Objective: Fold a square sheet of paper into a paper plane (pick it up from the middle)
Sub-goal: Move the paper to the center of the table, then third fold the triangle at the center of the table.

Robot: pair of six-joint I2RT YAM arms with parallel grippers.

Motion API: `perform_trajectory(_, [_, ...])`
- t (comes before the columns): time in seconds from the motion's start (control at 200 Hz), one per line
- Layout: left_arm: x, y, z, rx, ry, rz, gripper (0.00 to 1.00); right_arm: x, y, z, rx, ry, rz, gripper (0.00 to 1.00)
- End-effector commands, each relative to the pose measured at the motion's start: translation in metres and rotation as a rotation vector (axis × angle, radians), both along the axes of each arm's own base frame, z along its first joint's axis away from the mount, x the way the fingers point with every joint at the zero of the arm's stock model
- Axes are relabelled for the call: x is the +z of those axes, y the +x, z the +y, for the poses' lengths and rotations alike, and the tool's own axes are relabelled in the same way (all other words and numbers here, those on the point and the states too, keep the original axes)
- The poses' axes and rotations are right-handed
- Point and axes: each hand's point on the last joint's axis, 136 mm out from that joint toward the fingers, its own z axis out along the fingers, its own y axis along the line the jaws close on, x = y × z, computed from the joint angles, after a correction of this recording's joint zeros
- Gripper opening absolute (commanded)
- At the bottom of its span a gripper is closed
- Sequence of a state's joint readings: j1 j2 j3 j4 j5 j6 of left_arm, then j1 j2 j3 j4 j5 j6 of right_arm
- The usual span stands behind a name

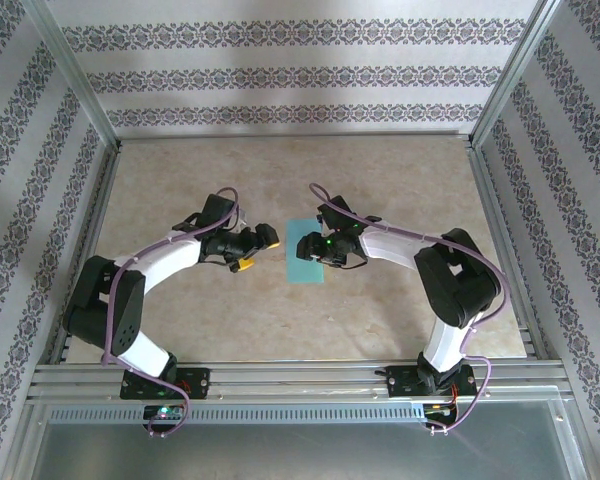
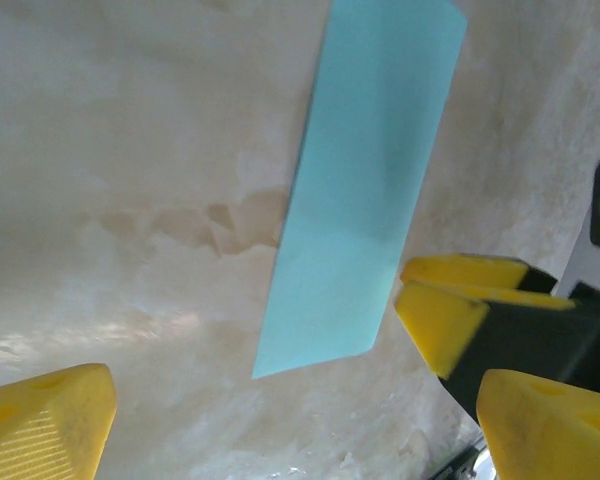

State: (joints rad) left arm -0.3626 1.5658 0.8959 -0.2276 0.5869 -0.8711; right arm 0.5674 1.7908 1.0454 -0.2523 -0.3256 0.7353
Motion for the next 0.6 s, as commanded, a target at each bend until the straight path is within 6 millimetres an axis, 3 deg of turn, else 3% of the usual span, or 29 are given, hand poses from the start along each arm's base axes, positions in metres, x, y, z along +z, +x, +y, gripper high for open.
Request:
perform_trajectory(0.0, [-0.009,-0.008,-0.016,-0.002,-0.020,0.045,0.87,-0.013,-0.001,-0.001,-0.025,-0.024,0.024,0.58])
perform_trajectory(0.315, [-0.028,-0.027,-0.034,0.023,-0.023,0.121,0.67,-0.052,-0.023,-0.025,-0.078,-0.100,0.128,0.56])
perform_trajectory(0.425, [-0.036,-0.029,-0.039,0.029,-0.028,0.140,0.56,-0.059,-0.028,-0.031,-0.095,-0.114,0.153,0.55])
perform_trajectory(0.595, [-0.048,-0.030,-0.047,0.008,-0.017,0.164,0.49,-0.065,-0.033,-0.036,-0.106,-0.130,0.174,0.54])
